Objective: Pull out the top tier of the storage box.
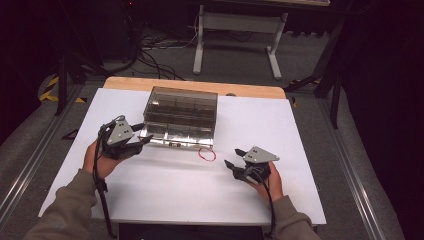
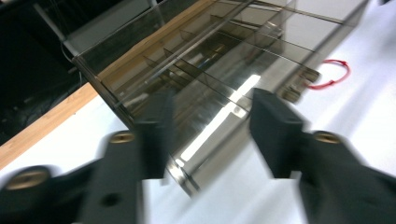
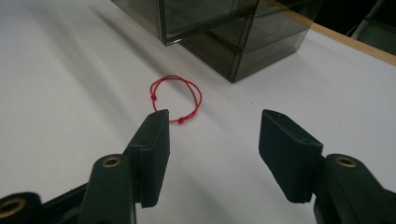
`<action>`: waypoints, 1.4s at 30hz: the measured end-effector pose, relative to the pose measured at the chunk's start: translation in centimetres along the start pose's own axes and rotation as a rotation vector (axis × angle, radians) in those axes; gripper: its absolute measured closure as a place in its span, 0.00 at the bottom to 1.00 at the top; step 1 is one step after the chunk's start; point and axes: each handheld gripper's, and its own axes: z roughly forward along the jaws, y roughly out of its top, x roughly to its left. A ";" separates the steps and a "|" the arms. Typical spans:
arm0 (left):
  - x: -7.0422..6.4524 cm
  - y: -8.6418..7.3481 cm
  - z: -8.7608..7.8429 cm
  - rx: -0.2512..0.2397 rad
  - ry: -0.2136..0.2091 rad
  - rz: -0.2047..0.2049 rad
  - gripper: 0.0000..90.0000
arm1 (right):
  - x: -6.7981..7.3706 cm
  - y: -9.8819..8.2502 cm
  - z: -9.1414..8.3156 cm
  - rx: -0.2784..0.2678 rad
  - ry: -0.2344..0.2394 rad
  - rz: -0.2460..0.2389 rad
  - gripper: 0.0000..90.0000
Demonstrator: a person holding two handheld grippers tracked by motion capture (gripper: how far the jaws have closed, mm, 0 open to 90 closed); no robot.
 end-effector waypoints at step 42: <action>-3.1 -8.0 -1.8 0.024 0.107 -0.030 0.18 | -0.1 1.9 4.1 0.154 0.021 0.111 1.00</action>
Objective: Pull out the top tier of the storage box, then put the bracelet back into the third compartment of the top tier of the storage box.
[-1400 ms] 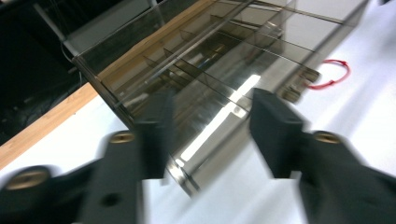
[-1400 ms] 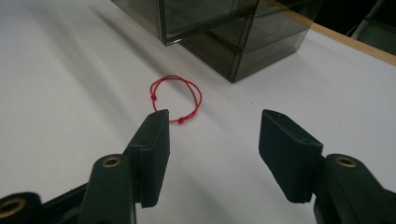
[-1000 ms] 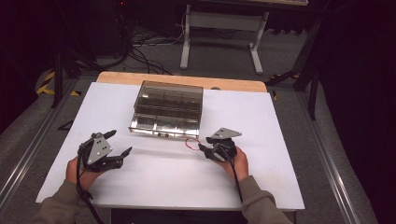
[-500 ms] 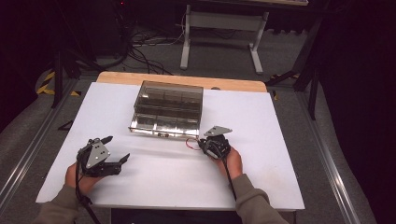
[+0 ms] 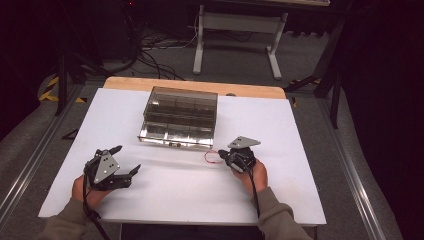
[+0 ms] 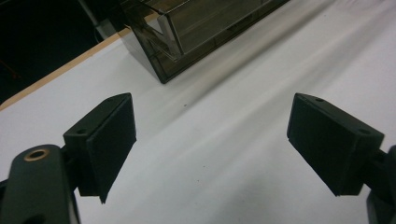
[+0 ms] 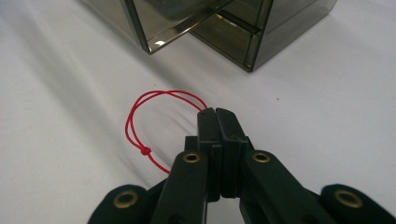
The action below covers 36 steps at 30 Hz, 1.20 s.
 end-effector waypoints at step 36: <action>0.4 -0.5 0.0 -0.002 -0.007 -0.030 0.16 | -1.9 0.7 -5.8 -0.171 -0.070 -0.030 1.00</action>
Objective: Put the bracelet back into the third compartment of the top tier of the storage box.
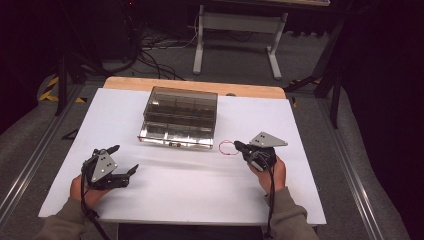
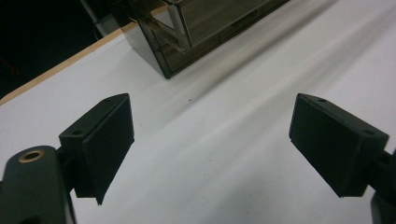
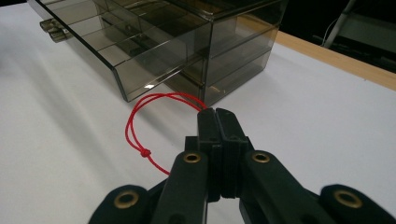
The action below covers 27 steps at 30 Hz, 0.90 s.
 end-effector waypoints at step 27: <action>0.1 0.0 0.4 0.012 -0.009 -0.003 0.10 | -0.1 2.5 -1.9 -0.125 -0.035 -0.020 1.00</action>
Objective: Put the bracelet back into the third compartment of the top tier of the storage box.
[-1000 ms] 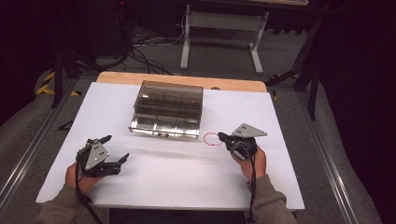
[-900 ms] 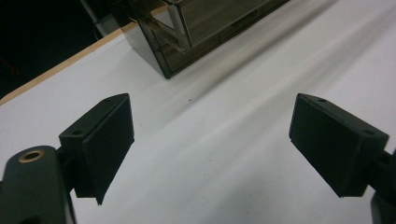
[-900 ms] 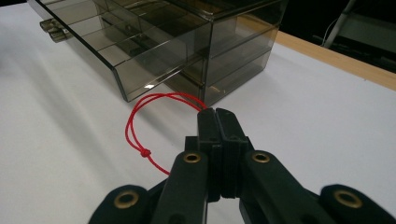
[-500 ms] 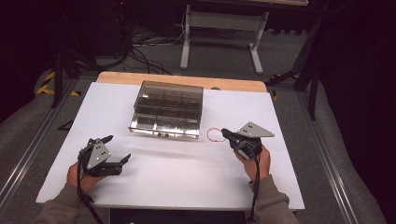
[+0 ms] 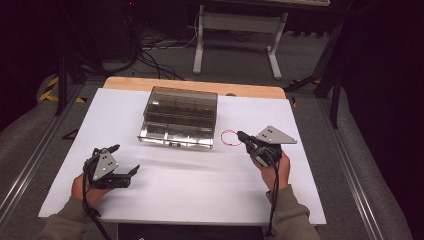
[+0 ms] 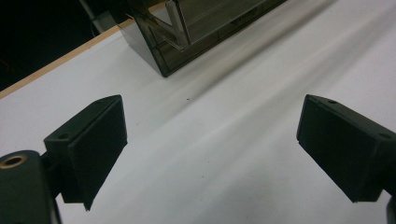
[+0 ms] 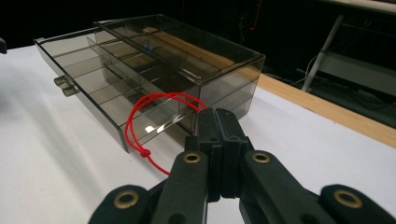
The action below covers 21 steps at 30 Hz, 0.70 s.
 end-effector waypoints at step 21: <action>-0.2 0.0 0.3 0.007 -0.019 0.012 0.10 | 1.7 2.0 1.8 -0.087 -0.003 -0.023 1.00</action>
